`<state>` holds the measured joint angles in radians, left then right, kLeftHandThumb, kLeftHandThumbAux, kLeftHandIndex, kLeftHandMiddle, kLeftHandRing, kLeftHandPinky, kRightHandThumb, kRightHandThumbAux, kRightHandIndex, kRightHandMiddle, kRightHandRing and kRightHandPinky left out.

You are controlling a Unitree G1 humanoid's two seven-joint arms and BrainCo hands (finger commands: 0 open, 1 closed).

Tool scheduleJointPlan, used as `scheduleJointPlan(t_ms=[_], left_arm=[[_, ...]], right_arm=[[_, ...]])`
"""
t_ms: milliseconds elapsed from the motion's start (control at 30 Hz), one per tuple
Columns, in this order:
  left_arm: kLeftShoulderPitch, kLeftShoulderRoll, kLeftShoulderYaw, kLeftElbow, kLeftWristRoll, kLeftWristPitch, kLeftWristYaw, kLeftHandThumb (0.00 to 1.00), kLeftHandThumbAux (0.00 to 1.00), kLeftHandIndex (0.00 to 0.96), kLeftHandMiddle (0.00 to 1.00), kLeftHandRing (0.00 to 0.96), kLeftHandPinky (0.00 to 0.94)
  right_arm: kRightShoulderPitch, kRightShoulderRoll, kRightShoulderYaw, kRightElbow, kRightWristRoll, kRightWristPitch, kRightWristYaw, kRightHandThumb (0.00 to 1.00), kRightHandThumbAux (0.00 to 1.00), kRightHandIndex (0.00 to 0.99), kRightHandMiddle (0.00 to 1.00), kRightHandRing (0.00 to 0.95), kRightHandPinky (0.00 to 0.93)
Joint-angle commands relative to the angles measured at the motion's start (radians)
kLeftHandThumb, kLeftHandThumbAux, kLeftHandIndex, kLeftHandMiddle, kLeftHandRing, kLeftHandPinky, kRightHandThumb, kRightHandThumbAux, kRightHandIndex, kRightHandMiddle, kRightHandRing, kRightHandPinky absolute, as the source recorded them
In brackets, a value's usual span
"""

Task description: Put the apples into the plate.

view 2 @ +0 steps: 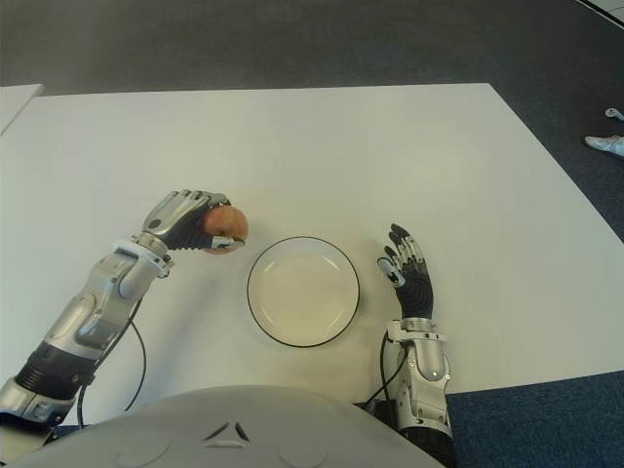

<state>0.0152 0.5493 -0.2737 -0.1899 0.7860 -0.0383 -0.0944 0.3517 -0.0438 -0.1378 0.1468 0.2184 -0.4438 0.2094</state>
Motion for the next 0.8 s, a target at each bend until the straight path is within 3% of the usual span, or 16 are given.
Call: scheduleJointPlan(t_ms=[33,300,500,800], left_arm=[[0.006,0.001,0.013,-0.024,-0.001,0.006,-0.027,0.85,0.667,0.406,0.514,0.78,0.719],[0.018,-0.016,0.003,-0.079,0.01,0.019,-0.053,0.849,0.667,0.405,0.518,0.783,0.727],[0.027,-0.038,-0.023,-0.136,0.031,0.018,-0.074,0.849,0.666,0.408,0.525,0.786,0.644],[0.036,-0.059,-0.077,-0.177,0.081,-0.051,-0.05,0.848,0.667,0.404,0.522,0.799,0.754]], right_arm=[[0.033,0.018,0.007,0.07,0.008,0.048,0.008,0.268,0.549,0.129,0.108,0.049,0.067],[0.03,0.019,0.003,0.084,0.013,0.037,0.019,0.266,0.551,0.12,0.107,0.049,0.066],[0.03,0.021,0.005,0.085,0.004,0.024,0.016,0.271,0.551,0.128,0.103,0.044,0.058],[0.036,0.025,0.011,0.083,-0.003,0.019,0.015,0.264,0.551,0.128,0.107,0.045,0.059]])
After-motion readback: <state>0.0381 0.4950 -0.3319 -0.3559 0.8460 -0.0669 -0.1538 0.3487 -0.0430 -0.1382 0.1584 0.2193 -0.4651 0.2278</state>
